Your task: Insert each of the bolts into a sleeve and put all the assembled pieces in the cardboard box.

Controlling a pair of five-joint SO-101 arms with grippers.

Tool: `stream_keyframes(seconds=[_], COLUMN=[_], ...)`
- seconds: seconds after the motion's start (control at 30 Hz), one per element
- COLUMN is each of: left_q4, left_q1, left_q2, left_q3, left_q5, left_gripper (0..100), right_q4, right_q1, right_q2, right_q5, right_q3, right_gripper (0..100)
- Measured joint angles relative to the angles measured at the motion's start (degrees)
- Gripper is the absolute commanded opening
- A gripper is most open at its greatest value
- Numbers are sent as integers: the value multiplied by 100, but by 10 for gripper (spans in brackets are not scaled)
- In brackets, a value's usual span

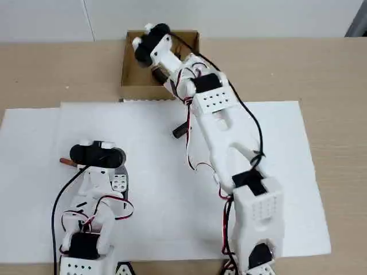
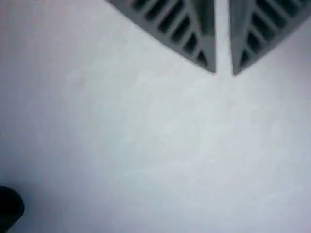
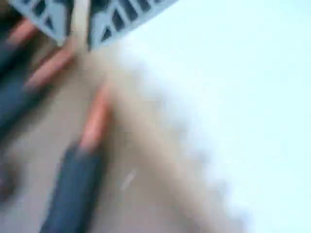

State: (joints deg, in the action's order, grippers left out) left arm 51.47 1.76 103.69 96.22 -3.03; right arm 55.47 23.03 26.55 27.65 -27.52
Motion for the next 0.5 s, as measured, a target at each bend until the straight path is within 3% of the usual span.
stream_keyframes(seconds=[0.5], left_q4=[0], left_q1=[0], left_q2=[0], left_q3=[0], left_q5=[0], left_gripper=[6], right_q4=[2752], right_q1=[202], right_q2=[-624], right_q5=[-2567], right_q3=[-9], right_gripper=[20])
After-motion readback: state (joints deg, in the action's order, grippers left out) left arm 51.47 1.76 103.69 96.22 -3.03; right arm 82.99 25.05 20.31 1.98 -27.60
